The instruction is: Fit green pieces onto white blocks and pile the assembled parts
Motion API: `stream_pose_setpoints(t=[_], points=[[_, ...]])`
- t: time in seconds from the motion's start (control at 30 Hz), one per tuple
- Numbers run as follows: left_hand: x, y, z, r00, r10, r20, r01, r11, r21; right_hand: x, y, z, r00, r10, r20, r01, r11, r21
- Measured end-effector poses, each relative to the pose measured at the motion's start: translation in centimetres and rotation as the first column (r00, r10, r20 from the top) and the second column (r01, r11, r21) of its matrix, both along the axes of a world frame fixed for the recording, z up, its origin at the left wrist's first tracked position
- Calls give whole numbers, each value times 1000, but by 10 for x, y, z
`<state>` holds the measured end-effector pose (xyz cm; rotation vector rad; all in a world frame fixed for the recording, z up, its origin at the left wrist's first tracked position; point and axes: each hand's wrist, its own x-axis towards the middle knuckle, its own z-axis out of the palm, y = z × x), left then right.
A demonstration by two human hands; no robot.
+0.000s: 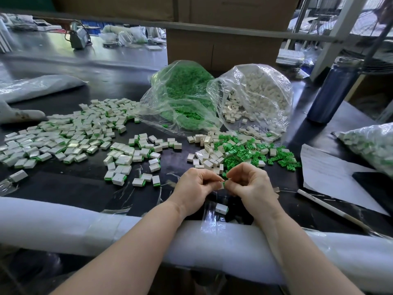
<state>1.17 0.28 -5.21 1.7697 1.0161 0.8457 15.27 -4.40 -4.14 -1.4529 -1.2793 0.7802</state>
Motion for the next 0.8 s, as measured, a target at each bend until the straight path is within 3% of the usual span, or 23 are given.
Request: stream_pose_setpoints(t=[0.2,0.37,0.67,0.8], points=[[0,0,0,999,-36,-39,37,999,15,1,1,-1,998,32,57,-31,999,-20],[1,-1,0,1000,-10,29,9,1000,28,1,3,-1,994,-20,-111,20,1000,3],[-1,1,-2,1000,-1,-23,2,998,62,3,1,-1,966,-19,-259,24,1000,16],[-3,0,1,995,-15,-101,21,998,64,2,2,-3,983,-15,-182,16,1000,1]])
